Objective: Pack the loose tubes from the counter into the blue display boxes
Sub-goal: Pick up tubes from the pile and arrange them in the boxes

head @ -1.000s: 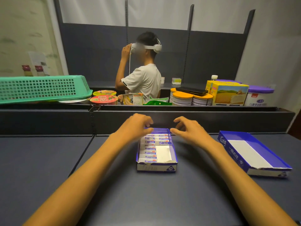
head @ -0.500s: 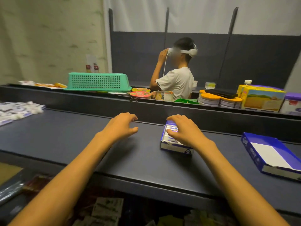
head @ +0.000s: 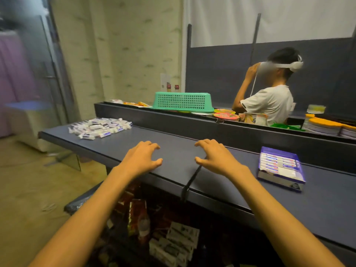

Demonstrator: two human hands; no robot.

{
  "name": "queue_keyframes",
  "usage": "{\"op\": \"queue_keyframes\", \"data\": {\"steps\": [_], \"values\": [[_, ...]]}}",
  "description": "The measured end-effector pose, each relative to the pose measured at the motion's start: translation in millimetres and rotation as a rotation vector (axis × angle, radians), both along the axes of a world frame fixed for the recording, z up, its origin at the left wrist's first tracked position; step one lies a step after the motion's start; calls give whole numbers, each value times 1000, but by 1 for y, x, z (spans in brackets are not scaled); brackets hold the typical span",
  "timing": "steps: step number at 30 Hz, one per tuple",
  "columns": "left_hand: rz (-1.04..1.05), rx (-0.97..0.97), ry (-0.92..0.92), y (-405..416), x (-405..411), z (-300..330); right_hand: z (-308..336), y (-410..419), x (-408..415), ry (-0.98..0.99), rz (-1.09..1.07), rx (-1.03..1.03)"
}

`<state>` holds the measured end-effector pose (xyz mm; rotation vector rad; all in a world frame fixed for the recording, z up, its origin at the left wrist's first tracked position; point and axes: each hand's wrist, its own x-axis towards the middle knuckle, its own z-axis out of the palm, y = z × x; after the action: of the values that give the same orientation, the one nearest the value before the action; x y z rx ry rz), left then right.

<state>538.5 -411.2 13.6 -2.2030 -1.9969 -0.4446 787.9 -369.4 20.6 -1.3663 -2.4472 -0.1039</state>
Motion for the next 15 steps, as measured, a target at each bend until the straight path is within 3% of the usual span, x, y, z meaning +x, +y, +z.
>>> {"op": "queue_keyframes", "data": {"steps": [15], "values": [[130, 27, 34, -26, -282, 7, -9, 18, -301, -7, 108, -23]]}}
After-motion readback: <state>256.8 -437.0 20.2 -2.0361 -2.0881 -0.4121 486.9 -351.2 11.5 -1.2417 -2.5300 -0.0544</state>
